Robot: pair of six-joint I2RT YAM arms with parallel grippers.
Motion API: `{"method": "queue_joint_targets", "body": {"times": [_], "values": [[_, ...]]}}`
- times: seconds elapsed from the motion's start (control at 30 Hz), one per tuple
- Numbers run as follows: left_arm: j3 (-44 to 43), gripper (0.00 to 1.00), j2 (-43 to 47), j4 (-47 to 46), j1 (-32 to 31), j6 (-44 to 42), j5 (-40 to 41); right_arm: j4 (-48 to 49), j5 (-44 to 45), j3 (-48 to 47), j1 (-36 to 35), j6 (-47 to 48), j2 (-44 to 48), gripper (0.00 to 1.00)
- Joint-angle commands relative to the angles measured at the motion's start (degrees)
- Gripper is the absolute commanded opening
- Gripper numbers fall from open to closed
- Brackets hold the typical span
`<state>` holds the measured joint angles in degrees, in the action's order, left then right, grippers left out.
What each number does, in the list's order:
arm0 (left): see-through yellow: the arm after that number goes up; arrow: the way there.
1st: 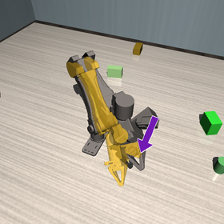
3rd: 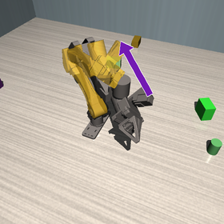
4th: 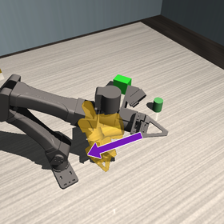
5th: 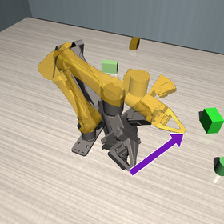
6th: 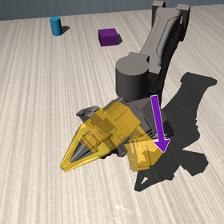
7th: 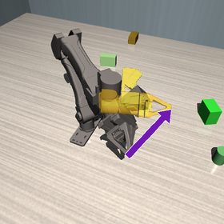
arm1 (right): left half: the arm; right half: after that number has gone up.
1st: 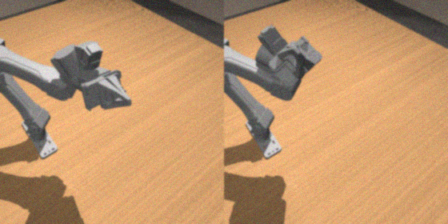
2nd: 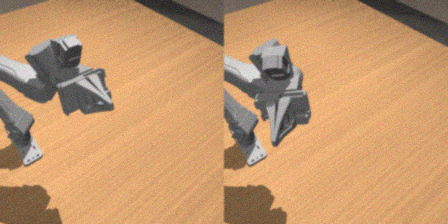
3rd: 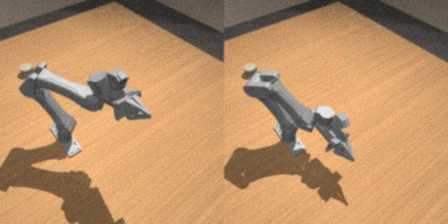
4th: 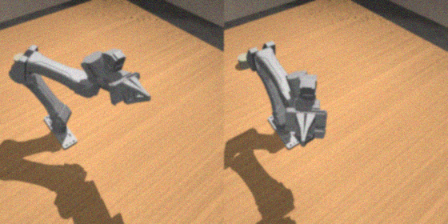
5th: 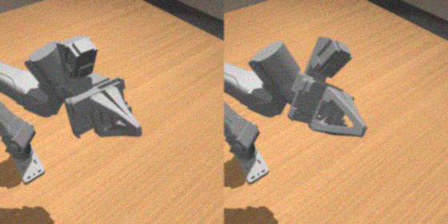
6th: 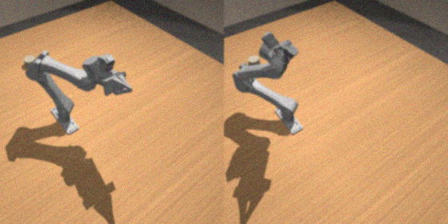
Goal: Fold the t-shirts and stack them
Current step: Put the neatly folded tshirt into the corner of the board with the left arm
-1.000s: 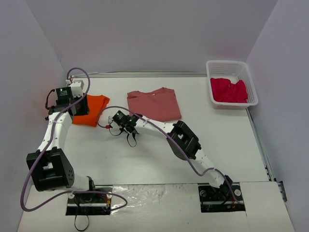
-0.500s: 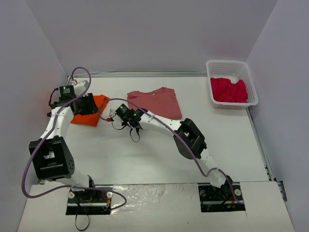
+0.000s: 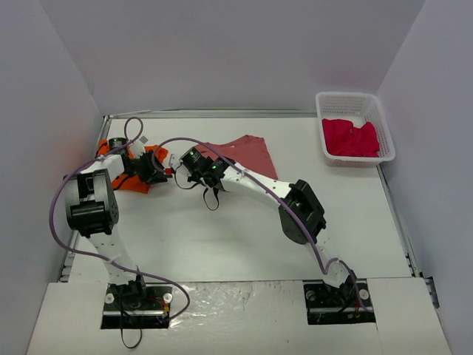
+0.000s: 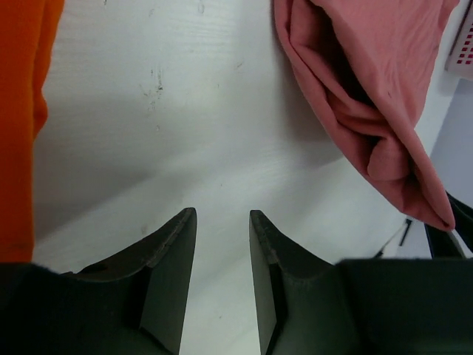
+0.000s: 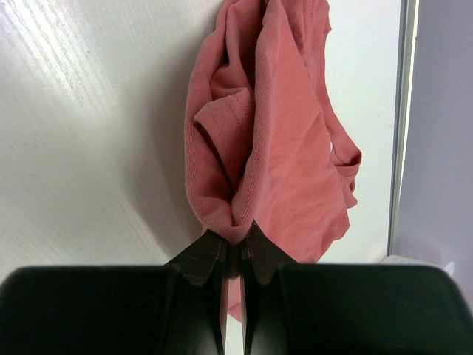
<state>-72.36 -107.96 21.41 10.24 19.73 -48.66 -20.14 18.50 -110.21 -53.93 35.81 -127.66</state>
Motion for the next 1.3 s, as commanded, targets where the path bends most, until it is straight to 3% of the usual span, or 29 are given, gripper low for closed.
{"method": "queue_joint_targets", "body": {"times": [0.0,0.4,0.63,0.67,0.8,1.27], "values": [[-3.1,0.33,-1.5,-3.8,-0.5,7.4,-6.4,-1.3,0.1,0.1,0.1,-0.7,0.7,0.0],[-1.7,0.38,-4.4,-23.8,-5.8,30.6,-11.0,-1.6,0.8,-0.3,0.1,-0.6,-1.8,0.0],[2.0,0.47,-5.1,-28.8,-9.0,35.5,-7.8,-1.7,0.7,-0.4,0.1,-0.4,-2.2,0.0],[2.1,0.57,-5.8,-28.6,-9.1,35.8,-7.8,-1.7,0.8,-0.6,0.1,-0.4,-2.3,0.0],[2.7,0.59,-6.8,-31.4,-9.1,38.2,-8.5,-2.0,0.7,-1.8,-0.1,-0.6,-3.0,0.0],[2.3,0.6,-7.8,-25.9,-11.6,35.2,-5.5,-3.1,2.1,-4.7,-0.7,-0.1,-3.6,0.0]]}}
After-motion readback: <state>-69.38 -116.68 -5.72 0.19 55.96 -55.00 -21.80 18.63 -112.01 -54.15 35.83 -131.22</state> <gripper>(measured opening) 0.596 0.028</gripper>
